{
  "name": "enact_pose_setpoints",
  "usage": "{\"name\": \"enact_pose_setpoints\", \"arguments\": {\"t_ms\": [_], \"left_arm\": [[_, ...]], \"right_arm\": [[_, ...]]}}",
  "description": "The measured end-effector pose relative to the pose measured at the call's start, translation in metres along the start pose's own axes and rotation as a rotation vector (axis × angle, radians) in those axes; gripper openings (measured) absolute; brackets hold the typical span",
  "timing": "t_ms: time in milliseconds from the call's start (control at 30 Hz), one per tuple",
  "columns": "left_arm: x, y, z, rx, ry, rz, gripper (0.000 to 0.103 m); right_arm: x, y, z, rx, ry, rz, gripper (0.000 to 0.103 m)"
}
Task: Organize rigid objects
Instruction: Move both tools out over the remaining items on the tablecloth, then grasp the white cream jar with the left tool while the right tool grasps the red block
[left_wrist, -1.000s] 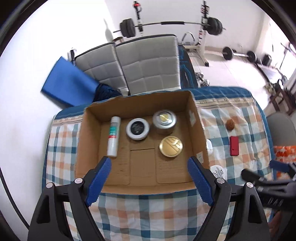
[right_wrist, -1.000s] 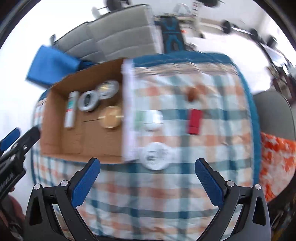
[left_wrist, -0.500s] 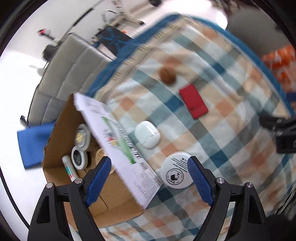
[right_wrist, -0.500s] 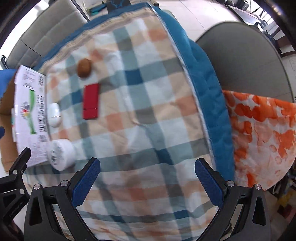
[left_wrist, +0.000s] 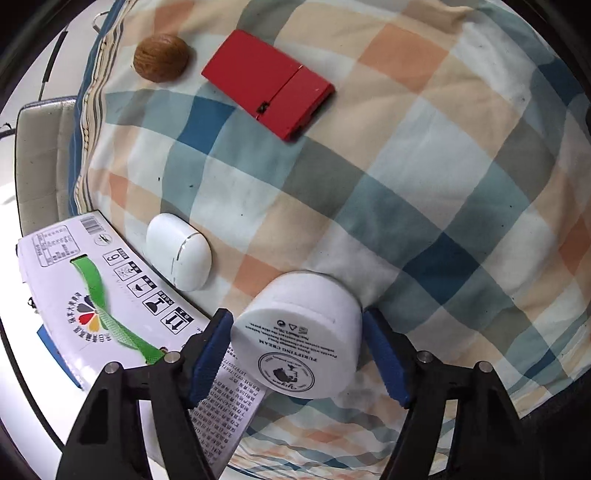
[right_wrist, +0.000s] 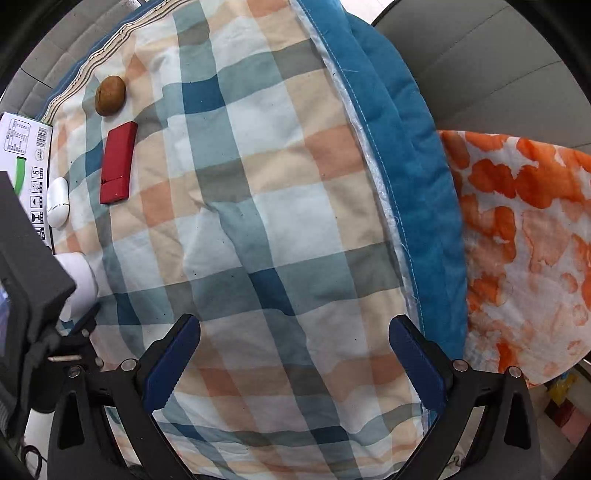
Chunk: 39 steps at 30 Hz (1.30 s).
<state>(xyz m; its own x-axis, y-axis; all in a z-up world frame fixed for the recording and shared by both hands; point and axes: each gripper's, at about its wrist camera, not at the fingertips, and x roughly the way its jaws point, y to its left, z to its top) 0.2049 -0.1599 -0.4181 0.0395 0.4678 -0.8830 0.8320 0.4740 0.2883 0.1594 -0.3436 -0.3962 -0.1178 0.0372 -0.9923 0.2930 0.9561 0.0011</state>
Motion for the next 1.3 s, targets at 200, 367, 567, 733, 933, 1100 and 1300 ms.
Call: {"name": "enact_pose_setpoints", "arguments": {"t_ms": [200, 367, 567, 733, 933, 1100, 1300], "left_arm": [[-0.006, 0.030, -0.007, -0.242, -0.041, -0.091, 0.070], [-0.014, 0.032, -0.036, -0.491, -0.106, -0.221, 0.069], [-0.015, 0.023, -0.067, -0.659, -0.148, -0.307, 0.069], [0.000, 0.031, -0.092, -0.845, -0.158, -0.297, 0.069], [0.016, 0.064, -0.081, -0.955, -0.129, -0.285, 0.065], [0.030, 0.095, -0.076, -1.011, -0.108, -0.309, 0.065], [0.035, 0.109, -0.080, -1.019, -0.102, -0.306, 0.065]], "right_arm": [[-0.001, 0.010, 0.014, -0.005, -0.014, 0.018, 0.103], [-0.002, 0.013, 0.023, -0.024, -0.015, 0.036, 0.103], [0.000, 0.016, 0.025, -0.056, -0.003, 0.042, 0.103], [0.002, 0.039, 0.032, -0.056, -0.034, 0.059, 0.103], [0.005, 0.085, 0.069, -0.034, -0.057, 0.157, 0.102], [0.018, 0.130, 0.107, -0.071, -0.063, 0.119, 0.074], [0.032, 0.174, 0.128, -0.163, -0.070, -0.014, 0.070]]}}
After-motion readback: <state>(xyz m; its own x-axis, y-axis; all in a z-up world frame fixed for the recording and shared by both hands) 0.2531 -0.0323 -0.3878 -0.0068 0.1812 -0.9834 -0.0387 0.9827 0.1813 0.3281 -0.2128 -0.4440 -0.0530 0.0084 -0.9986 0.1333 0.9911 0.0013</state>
